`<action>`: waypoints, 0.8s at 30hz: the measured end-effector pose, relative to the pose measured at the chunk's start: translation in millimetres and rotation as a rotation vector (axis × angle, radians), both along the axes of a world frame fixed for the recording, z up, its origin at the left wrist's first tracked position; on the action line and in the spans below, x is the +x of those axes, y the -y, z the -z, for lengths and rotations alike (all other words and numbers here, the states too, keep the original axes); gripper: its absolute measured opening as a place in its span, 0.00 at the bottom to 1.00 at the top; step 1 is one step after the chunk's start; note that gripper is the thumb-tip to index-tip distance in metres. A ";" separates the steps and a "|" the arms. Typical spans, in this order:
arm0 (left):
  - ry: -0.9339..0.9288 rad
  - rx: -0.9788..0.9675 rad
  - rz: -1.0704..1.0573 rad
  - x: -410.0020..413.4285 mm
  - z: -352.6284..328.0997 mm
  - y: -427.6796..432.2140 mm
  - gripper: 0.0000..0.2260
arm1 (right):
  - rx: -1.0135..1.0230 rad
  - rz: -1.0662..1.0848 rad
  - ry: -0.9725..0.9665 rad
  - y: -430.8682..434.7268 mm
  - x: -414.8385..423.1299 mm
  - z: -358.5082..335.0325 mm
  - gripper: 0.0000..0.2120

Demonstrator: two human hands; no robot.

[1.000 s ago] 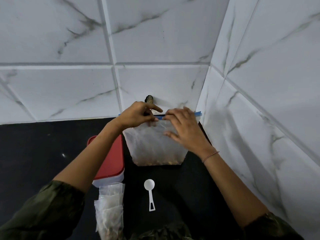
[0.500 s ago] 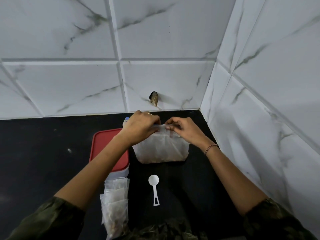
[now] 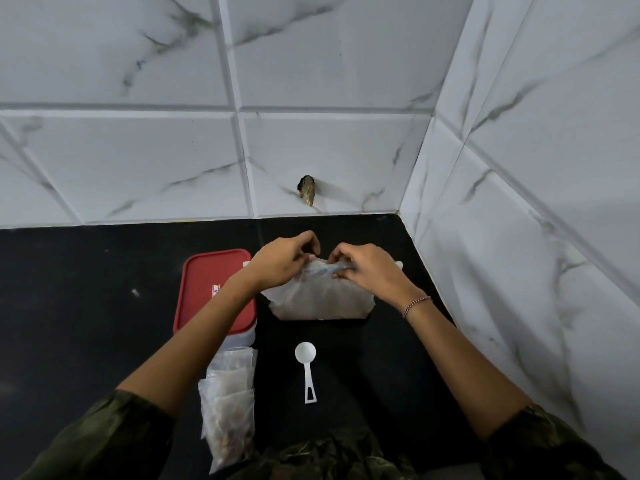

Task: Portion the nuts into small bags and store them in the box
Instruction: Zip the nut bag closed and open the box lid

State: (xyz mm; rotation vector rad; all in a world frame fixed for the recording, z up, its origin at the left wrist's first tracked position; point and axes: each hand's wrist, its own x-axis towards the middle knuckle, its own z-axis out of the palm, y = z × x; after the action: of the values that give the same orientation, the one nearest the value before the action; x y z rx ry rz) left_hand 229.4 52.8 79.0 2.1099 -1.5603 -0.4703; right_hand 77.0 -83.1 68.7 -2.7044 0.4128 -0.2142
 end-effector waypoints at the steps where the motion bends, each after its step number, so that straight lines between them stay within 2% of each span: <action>1: 0.082 0.009 0.013 -1.0 0.4 -2.0 0.08 | 0.034 0.013 -0.003 2.2 1.4 2.3 0.12; 4: 0.382 0.052 0.047 -1.4 5.6 -7.1 0.20 | 0.106 0.064 -0.019 7.3 1.7 7.3 0.10; 7: 0.498 0.107 0.062 0.4 14.1 -6.1 0.17 | 0.171 0.060 -0.090 8.2 0.9 9.9 0.09; 9: 0.438 0.111 0.064 0.8 20.2 -3.2 0.14 | 0.177 0.061 -0.140 6.6 2.5 12.9 0.12; 11: 0.344 0.128 0.057 2.2 25.5 -1.2 0.14 | 0.096 0.061 -0.141 4.3 4.2 16.4 0.14; 13: 0.259 0.186 0.040 4.9 28.9 0.7 0.15 | 0.030 0.022 -0.069 0.5 2.9 20.1 0.13; 15: 0.172 0.240 0.032 8.3 31.7 3.5 0.16 | 0.079 -0.030 -0.006 -4.8 -1.2 21.6 0.13; 18: -0.018 0.253 0.004 10.9 37.5 7.0 0.16 | 0.074 -0.099 -0.111 -8.7 -6.5 27.2 0.28; 20: -0.132 0.248 -0.026 13.0 44.2 9.3 0.16 | 0.040 -0.094 -0.152 -4.5 -7.0 35.2 0.33; 24: -0.249 0.218 -0.060 16.3 55.9 13.1 0.10 | 0.048 -0.077 -0.158 5.2 -0.8 52.0 0.21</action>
State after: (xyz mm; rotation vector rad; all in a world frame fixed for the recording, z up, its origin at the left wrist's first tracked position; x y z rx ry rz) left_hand 245.7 39.7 23.0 2.1512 -1.3514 -0.8803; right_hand 76.1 -88.3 16.6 -2.6933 0.3533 0.0303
